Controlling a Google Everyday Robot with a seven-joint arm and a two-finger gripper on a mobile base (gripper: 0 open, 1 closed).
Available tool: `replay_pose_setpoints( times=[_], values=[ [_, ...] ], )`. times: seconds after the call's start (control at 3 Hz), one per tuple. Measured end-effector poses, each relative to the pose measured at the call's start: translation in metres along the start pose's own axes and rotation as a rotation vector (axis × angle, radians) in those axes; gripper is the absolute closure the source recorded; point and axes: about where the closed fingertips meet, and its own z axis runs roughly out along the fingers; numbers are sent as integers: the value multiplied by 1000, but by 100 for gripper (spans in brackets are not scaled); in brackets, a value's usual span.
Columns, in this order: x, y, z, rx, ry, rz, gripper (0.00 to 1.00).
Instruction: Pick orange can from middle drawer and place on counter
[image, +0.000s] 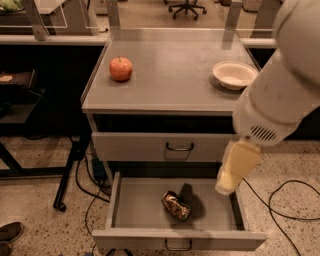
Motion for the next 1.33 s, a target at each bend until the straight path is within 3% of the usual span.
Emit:
replay_pose_setpoints(
  times=[0.33,0.67,1.0,1.33],
  values=[
    [11,19,24,-46,41,25,0],
    [11,19,24,-46,41,23,0],
    [2,28,58,-105,-5,30,0],
    [-10,35,126,-208,-103,67,0]
  ],
)
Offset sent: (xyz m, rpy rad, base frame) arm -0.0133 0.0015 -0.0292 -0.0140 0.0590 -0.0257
